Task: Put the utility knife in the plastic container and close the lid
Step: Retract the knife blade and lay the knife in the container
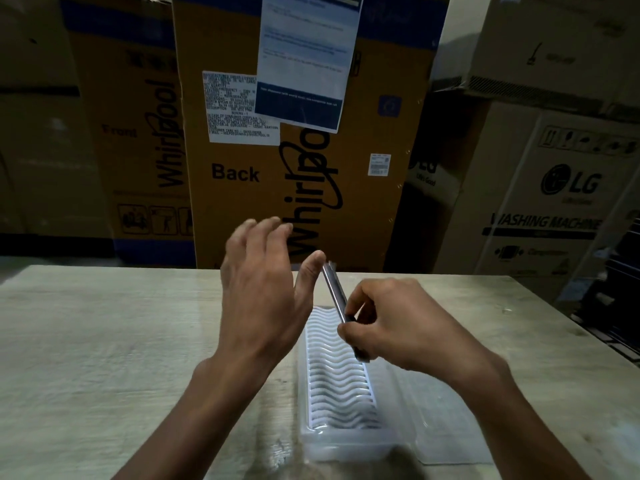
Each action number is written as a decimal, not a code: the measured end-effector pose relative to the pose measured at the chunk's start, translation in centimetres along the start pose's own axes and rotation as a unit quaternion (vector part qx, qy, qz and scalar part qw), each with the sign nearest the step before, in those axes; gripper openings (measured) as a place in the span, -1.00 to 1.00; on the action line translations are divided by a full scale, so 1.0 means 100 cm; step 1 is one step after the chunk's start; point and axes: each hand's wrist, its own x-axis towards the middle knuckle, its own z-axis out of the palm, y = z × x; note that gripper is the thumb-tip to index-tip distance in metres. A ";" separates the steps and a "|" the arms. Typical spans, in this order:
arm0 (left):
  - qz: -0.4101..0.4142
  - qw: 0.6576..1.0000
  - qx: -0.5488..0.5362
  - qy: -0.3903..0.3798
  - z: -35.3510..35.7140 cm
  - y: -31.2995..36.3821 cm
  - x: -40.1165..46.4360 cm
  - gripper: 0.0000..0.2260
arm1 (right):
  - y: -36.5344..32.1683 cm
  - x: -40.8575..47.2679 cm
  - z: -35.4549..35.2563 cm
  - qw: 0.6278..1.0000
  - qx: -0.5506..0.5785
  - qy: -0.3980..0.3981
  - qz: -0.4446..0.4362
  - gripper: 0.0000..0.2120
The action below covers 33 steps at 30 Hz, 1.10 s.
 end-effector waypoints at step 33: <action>0.015 0.996 0.044 -0.078 0.002 -0.010 0.002 -0.41 | -0.005 0.005 0.067 0.986 -0.141 -0.049 0.069 -0.75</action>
